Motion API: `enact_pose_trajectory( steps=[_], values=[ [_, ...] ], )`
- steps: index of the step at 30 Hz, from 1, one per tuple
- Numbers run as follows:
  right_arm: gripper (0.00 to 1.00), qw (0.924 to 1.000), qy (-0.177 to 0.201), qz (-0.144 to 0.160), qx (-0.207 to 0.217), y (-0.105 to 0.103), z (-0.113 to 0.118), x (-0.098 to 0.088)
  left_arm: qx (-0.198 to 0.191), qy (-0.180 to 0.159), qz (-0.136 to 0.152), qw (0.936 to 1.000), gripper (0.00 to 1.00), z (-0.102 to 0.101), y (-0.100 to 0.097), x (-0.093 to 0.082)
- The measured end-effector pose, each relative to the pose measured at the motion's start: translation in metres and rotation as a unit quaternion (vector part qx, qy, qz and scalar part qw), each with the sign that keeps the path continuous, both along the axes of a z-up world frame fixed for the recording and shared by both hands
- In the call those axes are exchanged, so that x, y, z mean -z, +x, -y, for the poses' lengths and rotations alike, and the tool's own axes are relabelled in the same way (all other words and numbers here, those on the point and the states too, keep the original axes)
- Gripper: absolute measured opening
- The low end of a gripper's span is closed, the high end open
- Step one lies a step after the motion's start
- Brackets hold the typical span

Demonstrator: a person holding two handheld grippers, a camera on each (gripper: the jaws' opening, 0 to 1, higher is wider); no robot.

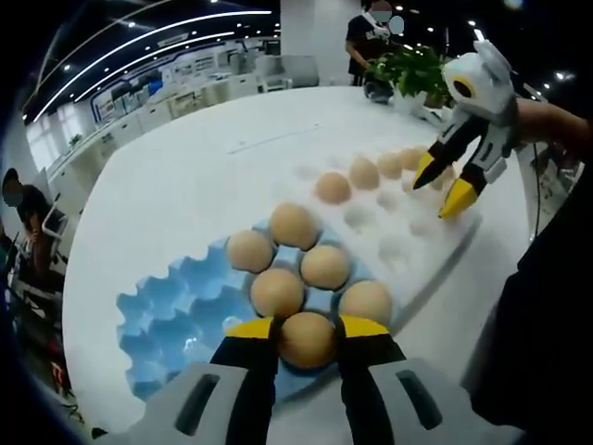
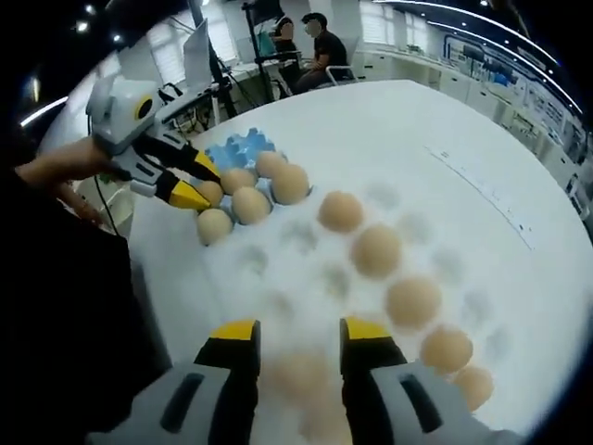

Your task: Place the egg into an empty slot of the egg tray after lifting it from the table, then release the egg inside the slot.

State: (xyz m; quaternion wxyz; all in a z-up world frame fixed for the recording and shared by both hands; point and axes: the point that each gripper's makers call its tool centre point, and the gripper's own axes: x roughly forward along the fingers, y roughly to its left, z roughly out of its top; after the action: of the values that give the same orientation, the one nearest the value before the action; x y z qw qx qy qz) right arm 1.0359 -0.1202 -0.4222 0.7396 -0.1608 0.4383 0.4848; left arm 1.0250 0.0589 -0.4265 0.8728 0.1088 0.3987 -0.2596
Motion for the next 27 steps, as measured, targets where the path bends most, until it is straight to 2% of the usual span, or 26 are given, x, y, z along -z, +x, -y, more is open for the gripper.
enact_pose_trajectory(
  steps=[4, 7, 10, 15, 16, 22, 27],
  values=[
    [0.33, 0.9984, -0.041, 0.012, -0.037, -0.013, 0.012, 0.005, -0.002, -0.002, 0.002, 1.0000, 0.24, 0.000, 0.000, -0.001],
    [0.33, 0.9971, -0.052, 0.012, -0.054, -0.023, 0.015, 0.009, -0.002, -0.003, 0.004, 1.0000, 0.24, 0.001, 0.000, -0.001],
    [0.32, 0.9959, -0.058, 0.027, -0.064, -0.020, 0.017, 0.009, -0.004, -0.005, 0.007, 1.0000, 0.24, 0.001, 0.000, -0.002],
    [0.31, 0.9905, -0.092, 0.043, -0.094, -0.018, 0.019, 0.019, -0.005, -0.008, 0.009, 0.9999, 0.24, 0.001, 0.000, -0.002],
    [0.31, 0.9917, -0.093, 0.034, -0.083, -0.018, 0.018, 0.018, -0.006, -0.009, 0.010, 0.9999, 0.24, 0.001, 0.000, -0.002],
    [0.31, 0.9916, -0.105, 0.025, -0.071, -0.017, 0.019, 0.022, -0.004, -0.013, 0.015, 0.9998, 0.24, 0.004, -0.001, -0.001],
    [0.30, 0.9892, -0.126, 0.019, -0.072, -0.017, 0.018, 0.024, -0.015, -0.022, 0.019, 0.9995, 0.24, 0.003, 0.000, -0.002]
  ],
)
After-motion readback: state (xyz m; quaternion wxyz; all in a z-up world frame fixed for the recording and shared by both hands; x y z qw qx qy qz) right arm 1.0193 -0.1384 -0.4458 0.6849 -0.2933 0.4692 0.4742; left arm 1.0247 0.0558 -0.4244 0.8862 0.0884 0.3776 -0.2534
